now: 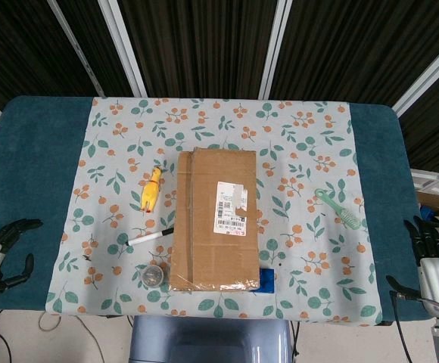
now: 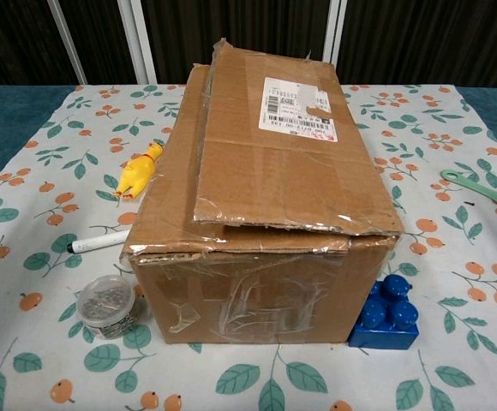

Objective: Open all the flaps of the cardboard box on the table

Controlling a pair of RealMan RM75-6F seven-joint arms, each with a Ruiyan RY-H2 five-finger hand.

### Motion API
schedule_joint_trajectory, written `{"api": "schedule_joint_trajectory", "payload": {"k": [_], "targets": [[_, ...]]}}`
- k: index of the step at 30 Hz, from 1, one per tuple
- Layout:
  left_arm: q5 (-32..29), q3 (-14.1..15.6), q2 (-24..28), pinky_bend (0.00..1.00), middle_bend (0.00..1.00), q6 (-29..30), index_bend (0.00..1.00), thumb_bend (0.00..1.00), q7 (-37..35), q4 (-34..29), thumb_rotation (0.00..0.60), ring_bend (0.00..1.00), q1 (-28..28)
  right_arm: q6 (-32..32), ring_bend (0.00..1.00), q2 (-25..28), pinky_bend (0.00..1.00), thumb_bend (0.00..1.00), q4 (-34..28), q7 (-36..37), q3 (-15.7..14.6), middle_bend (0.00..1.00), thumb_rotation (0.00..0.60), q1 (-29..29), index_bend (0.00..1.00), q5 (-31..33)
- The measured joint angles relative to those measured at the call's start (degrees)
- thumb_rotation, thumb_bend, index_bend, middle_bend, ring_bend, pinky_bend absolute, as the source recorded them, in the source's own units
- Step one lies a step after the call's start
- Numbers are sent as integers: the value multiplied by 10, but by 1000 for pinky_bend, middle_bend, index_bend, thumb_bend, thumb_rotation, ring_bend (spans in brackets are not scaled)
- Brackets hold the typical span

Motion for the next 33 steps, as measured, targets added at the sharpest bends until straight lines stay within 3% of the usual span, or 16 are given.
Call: {"api": "schedule_joint_trajectory", "payload": {"k": [8,15,27,33], "targets": [[-20,-18,30,66,113,-132,161,590,-159,-21,600,35,-91,3,35,1,151,88,-1,2,2,13,600,-1,0,1],[-33,-47,35,66,113,-208,161,591,-389,-10,600,35,-152,-3,35,-4,151,88,1,-6,0,13,600,1,0,2],[18,-72,33,82,103,-277,157,606,-776,47,600,35,-241,-14,35,-14,150,87,5,-22,-1,13,600,5,0,8],[36,-77,6,91,99,-284,153,615,-925,84,600,35,-291,-22,35,-20,151,88,8,-31,-4,13,600,8,0,10]]}}
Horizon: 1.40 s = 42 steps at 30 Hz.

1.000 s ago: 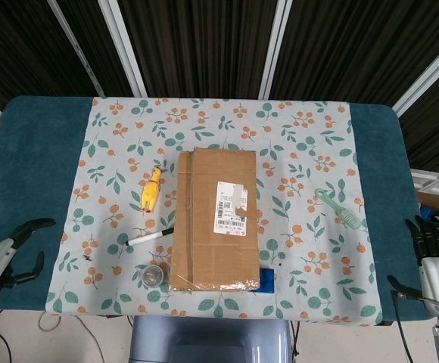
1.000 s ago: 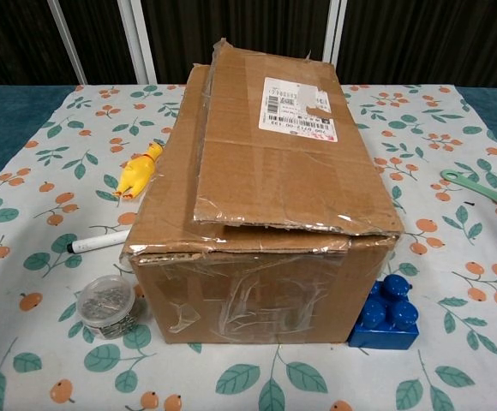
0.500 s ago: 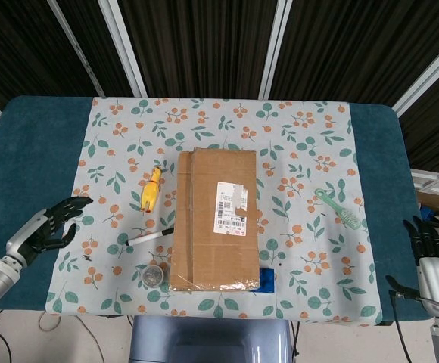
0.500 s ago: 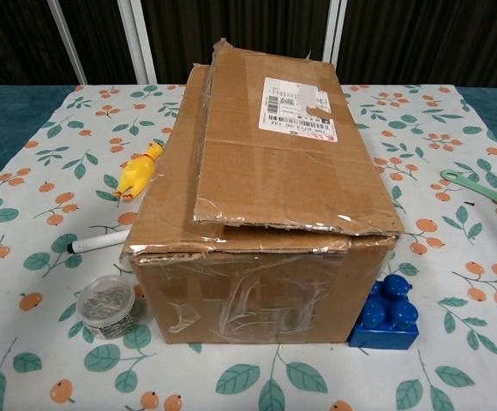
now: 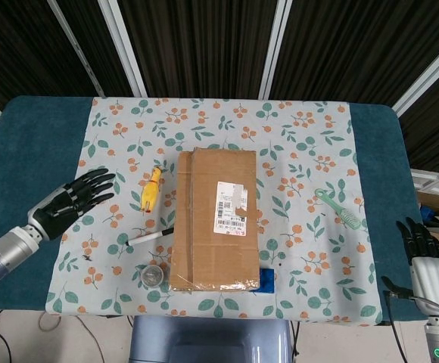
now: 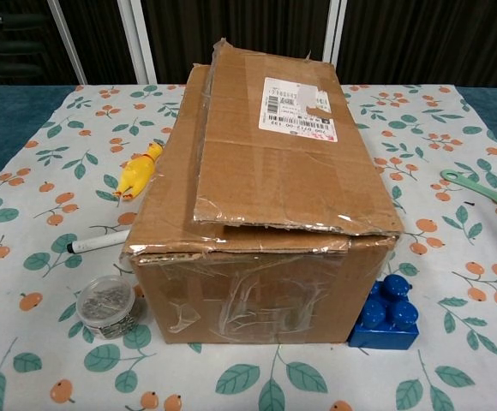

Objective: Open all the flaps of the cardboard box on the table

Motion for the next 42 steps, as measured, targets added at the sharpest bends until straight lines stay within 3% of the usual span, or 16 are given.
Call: {"api": "schedule_joint_trajectory", "payload": {"k": [7,17,24,42], "targets": [[-33,-2,-68,86,88,5,143,615,-27,23,600,22,-23,-6,35,-6,151,88,5,-7,0,13,600,3,0,6],[-122,-19,-100,40,47,-45,122,609,37,11,600,0,-49,-11,35,-11,151,88,9,-13,0,13,600,6,0,9],[-208,-45,-118,31,42,-106,113,599,125,-1,600,0,-76,-11,35,-12,150,88,10,-15,0,13,600,6,0,10],[-390,-114,-146,45,51,-145,106,600,315,-49,600,0,-95,-9,35,-10,151,88,9,-11,0,13,600,6,0,10]]}}
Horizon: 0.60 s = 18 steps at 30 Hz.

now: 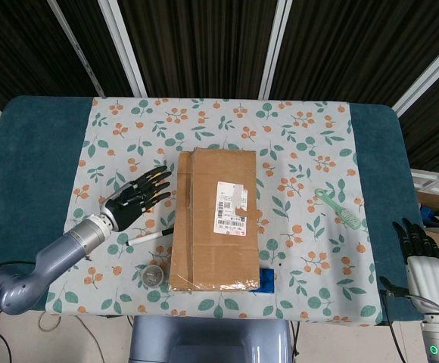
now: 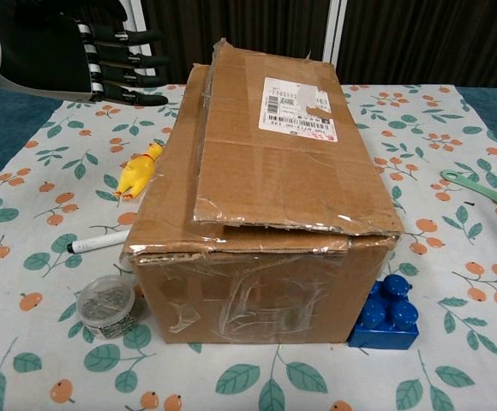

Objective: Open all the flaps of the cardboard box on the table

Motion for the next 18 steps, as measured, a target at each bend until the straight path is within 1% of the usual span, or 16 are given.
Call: {"api": "schedule_joint_trajectory", "payload": {"k": [6,18], "targets": [[-66,-22,-18,53,47,-7,99,600,48,2,600,0,-4,-2,36,-1,150,88,1,-2,0,13,600,1,0,1],[-164,-53,-47,62,52,-15,96,600,131,6,600,0,-9,-2,36,0,150,89,-2,-4,-3,13,600,0,0,-1]]}}
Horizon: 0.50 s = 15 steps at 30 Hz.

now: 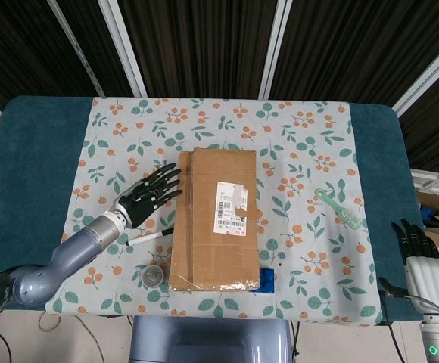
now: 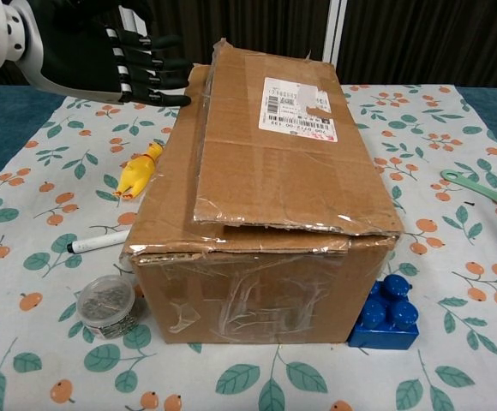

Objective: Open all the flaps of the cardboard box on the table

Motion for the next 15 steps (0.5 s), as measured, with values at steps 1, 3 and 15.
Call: {"api": "schedule_joint_trajectory", "payload": {"k": [1,3,15], "targets": [[-9,-2,-3,63,52,1,95,600,5,1,600,0,0,0,36,0,150,89,0,0,0,13,600,0,0,0],[-28,-6,-10,64,49,2,94,600,20,6,600,0,-2,0,36,0,151,89,0,-1,-1,13,600,0,0,0],[-84,-30,-46,93,36,-13,75,596,80,32,600,10,-6,-1,37,-3,150,89,2,-1,1,13,600,1,0,2]]}}
